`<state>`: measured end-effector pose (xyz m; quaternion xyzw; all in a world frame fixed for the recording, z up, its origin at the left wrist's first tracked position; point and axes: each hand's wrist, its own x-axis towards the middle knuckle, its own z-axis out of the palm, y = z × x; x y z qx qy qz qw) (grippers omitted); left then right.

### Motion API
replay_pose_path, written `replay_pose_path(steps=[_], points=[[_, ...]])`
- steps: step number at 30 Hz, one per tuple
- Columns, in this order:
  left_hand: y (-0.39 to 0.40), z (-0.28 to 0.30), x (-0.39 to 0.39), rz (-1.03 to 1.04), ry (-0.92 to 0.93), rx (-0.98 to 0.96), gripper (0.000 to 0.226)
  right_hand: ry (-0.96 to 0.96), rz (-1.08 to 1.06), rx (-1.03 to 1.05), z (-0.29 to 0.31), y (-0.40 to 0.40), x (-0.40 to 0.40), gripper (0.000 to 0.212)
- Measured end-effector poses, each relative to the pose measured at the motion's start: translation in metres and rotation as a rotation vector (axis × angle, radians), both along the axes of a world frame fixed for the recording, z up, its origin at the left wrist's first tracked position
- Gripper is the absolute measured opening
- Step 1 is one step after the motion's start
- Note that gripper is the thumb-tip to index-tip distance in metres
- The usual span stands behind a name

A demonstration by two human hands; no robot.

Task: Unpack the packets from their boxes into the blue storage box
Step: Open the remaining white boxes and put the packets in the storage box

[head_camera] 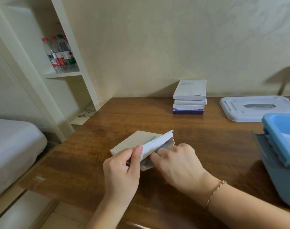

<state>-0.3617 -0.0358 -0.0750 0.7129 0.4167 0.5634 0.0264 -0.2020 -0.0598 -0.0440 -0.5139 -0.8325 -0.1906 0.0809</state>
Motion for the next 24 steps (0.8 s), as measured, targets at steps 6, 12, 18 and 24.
replay_pose_path(steps=[6,12,18,24], points=[[0.004,0.006,-0.005,0.010,-0.034,-0.053,0.030,0.173,0.093,0.265,-0.013,-0.024,0.024,0.010],[0.004,0.004,-0.002,-0.034,-0.023,-0.061,0.030,0.309,0.043,0.317,-0.020,-0.031,0.031,0.022],[0.004,-0.003,-0.007,-0.104,0.046,-0.079,0.026,1.348,-0.121,-0.102,-0.023,-0.058,0.040,0.021],[0.000,-0.021,-0.003,-0.131,0.224,-0.246,0.029,1.569,-0.453,-0.115,-0.036,-0.052,0.049,0.017]])
